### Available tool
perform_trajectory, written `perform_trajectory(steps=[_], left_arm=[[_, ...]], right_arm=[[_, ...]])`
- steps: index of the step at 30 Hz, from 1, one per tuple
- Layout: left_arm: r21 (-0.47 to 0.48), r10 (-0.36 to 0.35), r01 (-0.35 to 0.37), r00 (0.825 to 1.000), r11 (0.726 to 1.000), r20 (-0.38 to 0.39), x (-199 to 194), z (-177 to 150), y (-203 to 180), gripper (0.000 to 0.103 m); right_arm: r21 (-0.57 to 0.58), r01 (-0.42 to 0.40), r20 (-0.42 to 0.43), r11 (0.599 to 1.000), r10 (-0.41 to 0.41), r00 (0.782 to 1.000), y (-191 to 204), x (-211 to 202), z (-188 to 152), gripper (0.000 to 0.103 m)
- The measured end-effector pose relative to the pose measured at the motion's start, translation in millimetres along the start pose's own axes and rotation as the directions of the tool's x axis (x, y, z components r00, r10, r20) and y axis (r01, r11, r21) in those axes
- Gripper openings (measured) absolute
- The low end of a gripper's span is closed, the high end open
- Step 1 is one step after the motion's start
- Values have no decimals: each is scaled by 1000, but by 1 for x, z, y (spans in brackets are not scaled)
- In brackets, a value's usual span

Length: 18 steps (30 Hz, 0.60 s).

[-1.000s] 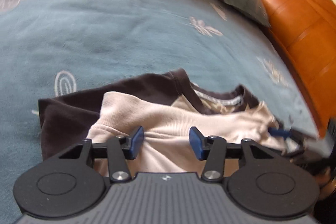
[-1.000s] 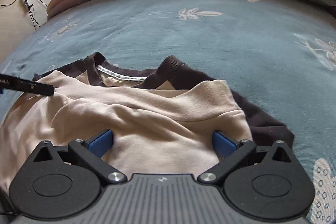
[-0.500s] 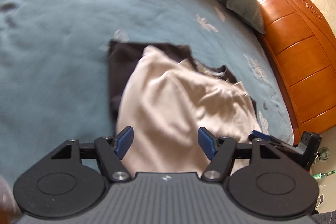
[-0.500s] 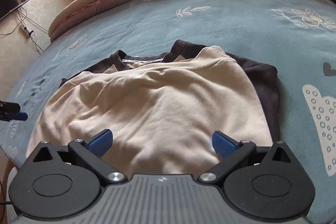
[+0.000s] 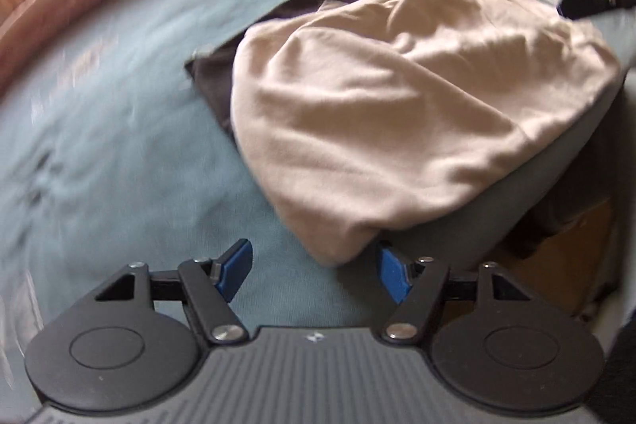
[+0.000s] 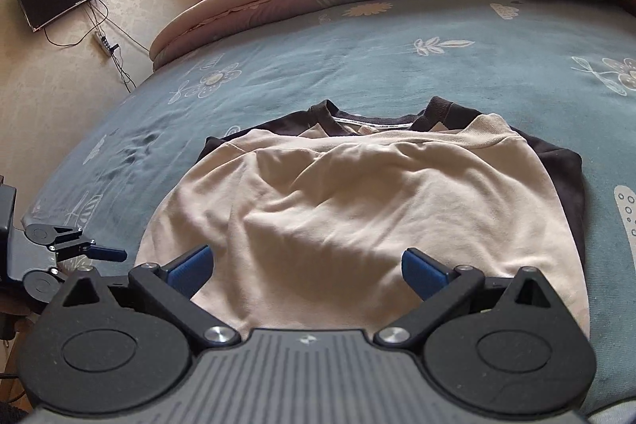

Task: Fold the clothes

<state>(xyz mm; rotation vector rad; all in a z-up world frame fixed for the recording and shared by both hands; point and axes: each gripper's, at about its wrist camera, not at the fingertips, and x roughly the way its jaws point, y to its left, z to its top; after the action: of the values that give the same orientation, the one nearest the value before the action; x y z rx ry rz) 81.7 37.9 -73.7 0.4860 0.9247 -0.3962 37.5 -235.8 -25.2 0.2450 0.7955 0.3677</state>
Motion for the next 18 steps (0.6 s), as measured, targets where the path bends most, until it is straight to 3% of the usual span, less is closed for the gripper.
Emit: perform_trajectory(steps=[3, 5, 10, 13, 15, 18], left_arm=[[93, 110, -117, 991, 989, 75, 8, 1, -15, 71], [126, 209, -220, 973, 967, 93, 8, -1, -17, 72], [52, 361, -365, 929, 930, 78, -16, -11, 20, 71], [-38, 338, -336, 939, 941, 57, -38, -13, 47, 71], [-83, 274, -269, 960, 960, 60, -48, -9, 55, 72], [-151, 93, -73, 987, 986, 128, -57, 3, 52, 73]], right_arm=[[11, 3, 4, 1000, -3, 1000, 0, -4, -1, 103], [9, 14, 8, 1000, -14, 1000, 0, -7, -2, 103], [16, 27, 19, 1000, -27, 999, -7, -11, -3, 103], [26, 28, 6, 999, -28, 1000, -12, -4, -3, 103], [30, 23, -7, 999, -22, 1000, -13, 2, -5, 103], [28, 15, -28, 999, -14, 1000, -13, 9, -9, 103]])
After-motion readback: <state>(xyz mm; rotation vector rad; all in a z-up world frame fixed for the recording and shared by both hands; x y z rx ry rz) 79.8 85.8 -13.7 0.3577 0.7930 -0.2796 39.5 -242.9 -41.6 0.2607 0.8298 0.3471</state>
